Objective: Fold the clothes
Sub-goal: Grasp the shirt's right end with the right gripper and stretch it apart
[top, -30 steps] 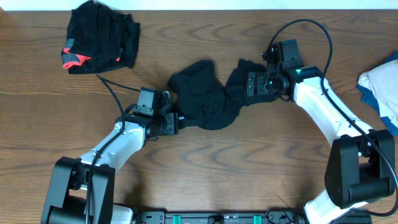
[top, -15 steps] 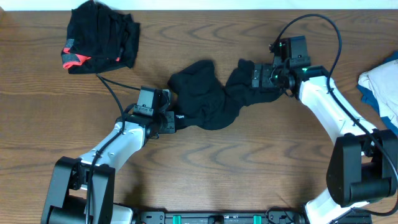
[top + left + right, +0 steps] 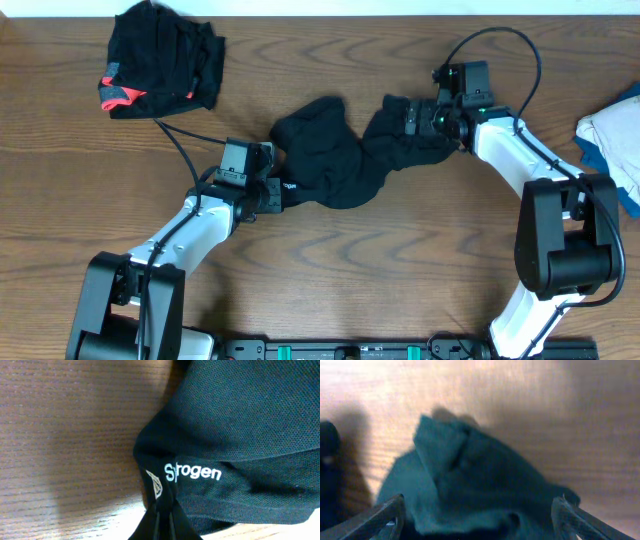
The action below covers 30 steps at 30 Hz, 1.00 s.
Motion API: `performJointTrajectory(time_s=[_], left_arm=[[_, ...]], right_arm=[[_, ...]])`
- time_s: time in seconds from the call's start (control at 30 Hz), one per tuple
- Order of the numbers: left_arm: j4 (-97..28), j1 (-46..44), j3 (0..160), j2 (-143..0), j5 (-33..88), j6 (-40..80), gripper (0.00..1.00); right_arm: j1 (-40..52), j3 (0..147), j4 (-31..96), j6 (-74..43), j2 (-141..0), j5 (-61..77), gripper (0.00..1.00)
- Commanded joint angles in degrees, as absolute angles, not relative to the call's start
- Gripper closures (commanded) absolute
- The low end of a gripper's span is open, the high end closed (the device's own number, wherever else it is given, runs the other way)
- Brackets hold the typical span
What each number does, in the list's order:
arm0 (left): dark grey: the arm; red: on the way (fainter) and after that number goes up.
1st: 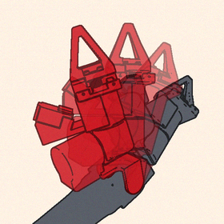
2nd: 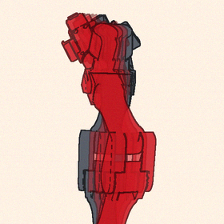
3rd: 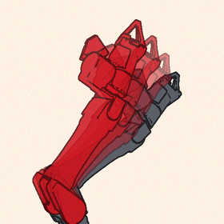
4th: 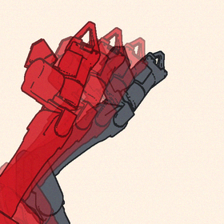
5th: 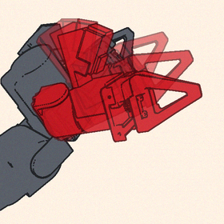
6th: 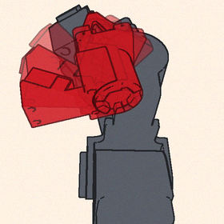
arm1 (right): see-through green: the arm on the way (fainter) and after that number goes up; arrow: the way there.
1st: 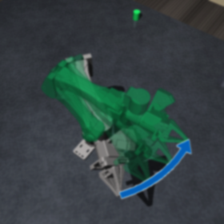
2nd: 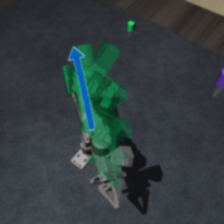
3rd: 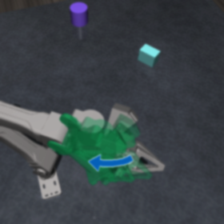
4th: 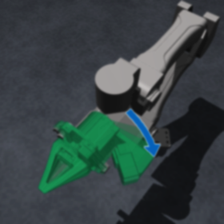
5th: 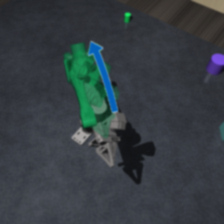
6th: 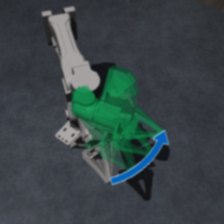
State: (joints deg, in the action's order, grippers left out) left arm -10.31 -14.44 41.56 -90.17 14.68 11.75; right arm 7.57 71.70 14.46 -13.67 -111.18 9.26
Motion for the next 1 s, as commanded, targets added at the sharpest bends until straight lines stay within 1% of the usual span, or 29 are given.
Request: performJointTrajectory(time_s=[0.0, 0.13, 0.33, 0.37, 0.4, 0.5, 0.53, 0.67, 0.8, 0.97], left_arm=[[-10.15, -14.61, 42.35, -90.63, 14.92, 11.27, 0.94], [-10.13, -14.61, 42.35, -90.63, 14.92, 11.25, 0.94], [-10.13, -14.61, 42.35, -90.63, 14.92, 11.25, 0.94], [-10.13, -14.61, 42.35, -90.63, 14.92, 11.25, 0.94], [-10.13, -14.61, 42.35, -90.63, 14.94, 11.25, 0.94], [-10.11, -14.61, 42.35, -90.63, 14.94, 11.25, 0.94], [-10.11, -14.61, 42.35, -90.63, 14.94, 11.25, 0.94], [-10.07, -14.61, 42.37, -90.52, 14.94, 11.25, 0.94], [-10.11, -14.61, 42.37, -88.82, 15.55, 11.25, 0.94], [-10.2, -14.61, 42.37, -82.56, 17.37, 11.27, 0.94]], right_arm=[[7.2, 71.85, 12.58, -17.43, -113.49, 10.09, 0.11], [7.73, 71.88, 11.35, -19.57, -115.81, 10.74, 0.16], [8.95, 71.9, 11.49, -20.18, -117.6, 10.41, 0.19], [9.08, 71.9, 11.51, -20.18, -117.67, 10.35, 0.22], [9.19, 71.9, 11.55, -20.21, -117.67, 10.35, 0.28], [9.26, 71.9, 11.53, -20.91, -117.67, 10.33, 0.65], [9.23, 71.99, 11.51, -21.43, -117.67, 10.31, 0.73], [8.73, 73.58, 12.82, -21.65, -117.58, 10.33, 0.88], [8.16, 79.05, 19.46, -21.08, -116.99, 10.33, 0.98], [8.49, 86.78, 27.7, -19.66, -114.34, 9.85, 0.99]])
